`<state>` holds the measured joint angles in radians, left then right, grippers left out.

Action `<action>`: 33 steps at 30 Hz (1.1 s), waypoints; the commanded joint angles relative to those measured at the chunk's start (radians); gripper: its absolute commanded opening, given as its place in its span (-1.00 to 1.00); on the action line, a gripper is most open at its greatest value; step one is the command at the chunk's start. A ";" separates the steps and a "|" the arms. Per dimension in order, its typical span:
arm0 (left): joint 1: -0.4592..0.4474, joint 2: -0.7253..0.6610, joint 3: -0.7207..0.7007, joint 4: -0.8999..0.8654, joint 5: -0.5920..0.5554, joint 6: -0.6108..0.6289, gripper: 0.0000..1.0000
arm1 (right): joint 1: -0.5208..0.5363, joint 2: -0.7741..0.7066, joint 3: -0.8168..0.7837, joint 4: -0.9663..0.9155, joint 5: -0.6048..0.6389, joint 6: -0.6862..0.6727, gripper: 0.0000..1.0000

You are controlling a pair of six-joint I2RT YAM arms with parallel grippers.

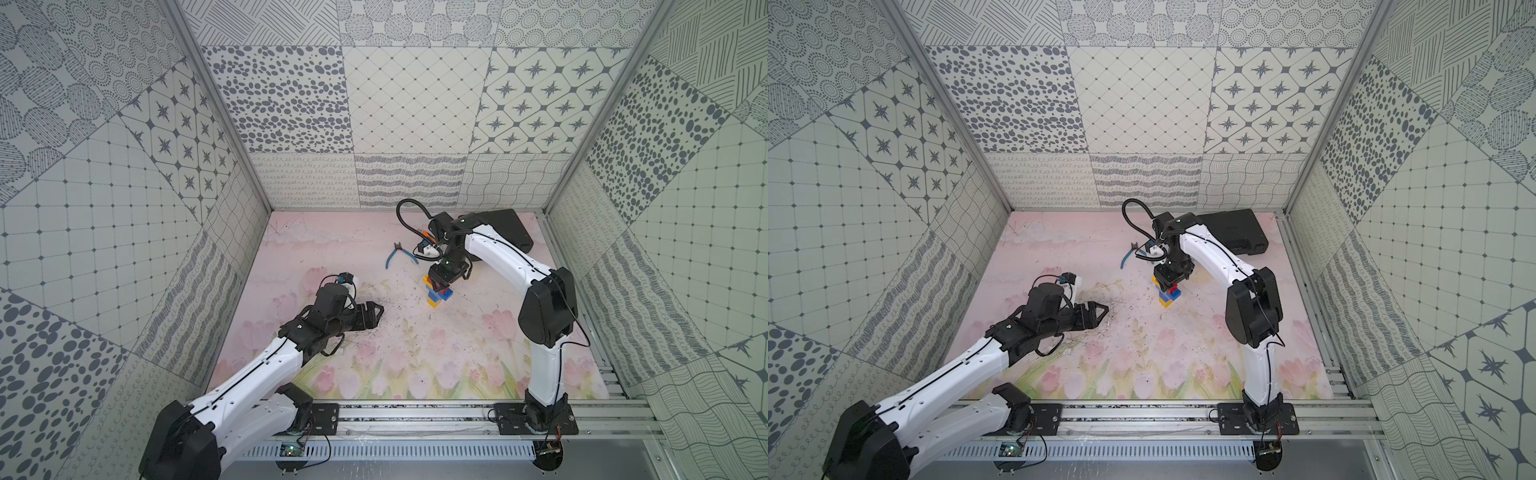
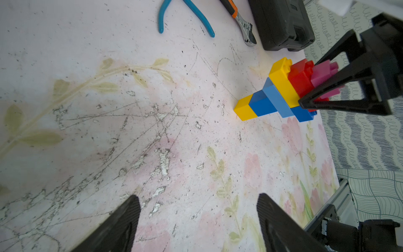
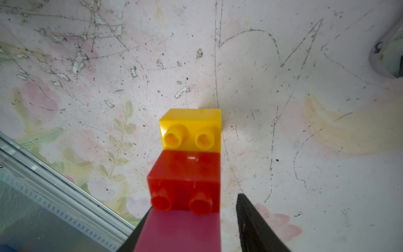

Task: Assemble a spoon with lego
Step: Pick up the lego brick from the center of the board, then place the lego brick at the center of the board.

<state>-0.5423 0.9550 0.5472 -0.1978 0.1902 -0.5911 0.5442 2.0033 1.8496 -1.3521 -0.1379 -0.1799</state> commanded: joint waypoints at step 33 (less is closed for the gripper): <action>0.001 -0.088 0.086 -0.190 -0.072 0.043 0.73 | -0.175 -0.049 -0.473 0.619 -0.835 0.125 -0.10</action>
<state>-0.5423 0.8822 0.6147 -0.3378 0.1425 -0.5671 0.3725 1.9335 1.3998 -0.8543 -0.8612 -0.0788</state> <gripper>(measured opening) 0.866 0.447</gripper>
